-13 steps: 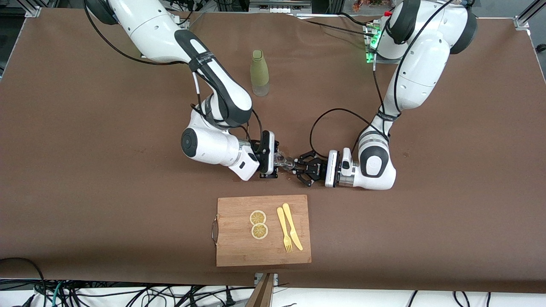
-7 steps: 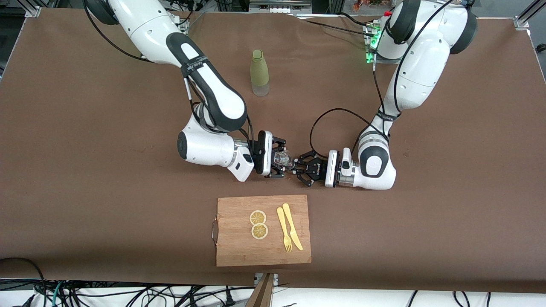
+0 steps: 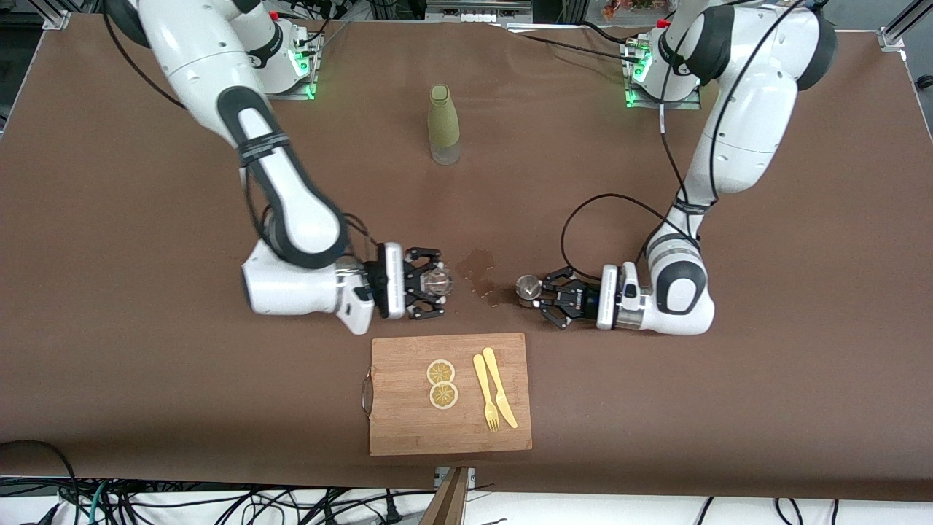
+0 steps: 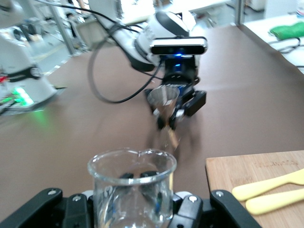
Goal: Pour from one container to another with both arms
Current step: 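Move the glass cup and jigger apart and lower them toward the table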
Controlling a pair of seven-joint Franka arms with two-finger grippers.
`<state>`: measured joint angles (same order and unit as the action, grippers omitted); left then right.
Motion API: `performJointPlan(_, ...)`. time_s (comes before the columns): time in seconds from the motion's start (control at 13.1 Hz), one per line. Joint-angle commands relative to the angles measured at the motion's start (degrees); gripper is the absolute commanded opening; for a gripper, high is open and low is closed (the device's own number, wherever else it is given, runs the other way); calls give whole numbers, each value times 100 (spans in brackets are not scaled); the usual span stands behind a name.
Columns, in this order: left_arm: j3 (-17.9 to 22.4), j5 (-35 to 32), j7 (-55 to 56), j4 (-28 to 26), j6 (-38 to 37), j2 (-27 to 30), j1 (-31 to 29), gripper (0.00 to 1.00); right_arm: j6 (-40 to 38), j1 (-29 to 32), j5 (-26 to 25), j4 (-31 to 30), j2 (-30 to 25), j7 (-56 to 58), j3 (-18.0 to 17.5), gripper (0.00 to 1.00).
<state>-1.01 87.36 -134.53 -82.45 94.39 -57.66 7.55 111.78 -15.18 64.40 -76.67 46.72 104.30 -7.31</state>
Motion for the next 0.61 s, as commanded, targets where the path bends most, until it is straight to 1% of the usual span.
performJointPlan(0.0, 136, -376, -223, -69, -603, 71, -410, 0, -935, 619, 143, -295, -137, 730, -69, 0)
performJointPlan(0.08, 171, -421, -223, -87, -910, 71, -621, 0, -1261, 847, 152, -444, -137, 1037, -69, 0)
performJointPlan(0.15, 293, -439, -232, -113, -1218, 62, -815, 0, -1560, 1050, 143, -611, -137, 1432, -60, 0)
performJointPlan(0.31, 636, -867, -310, -61, -1615, 79, -1114, 0, -2026, 1507, 143, -1093, -137, 2276, -25, 0)
performJointPlan(0.54, 821, -1211, -758, -113, -2169, 45, -1729, 0, -2685, 1797, 134, -1604, -41, 3462, 597, 0)
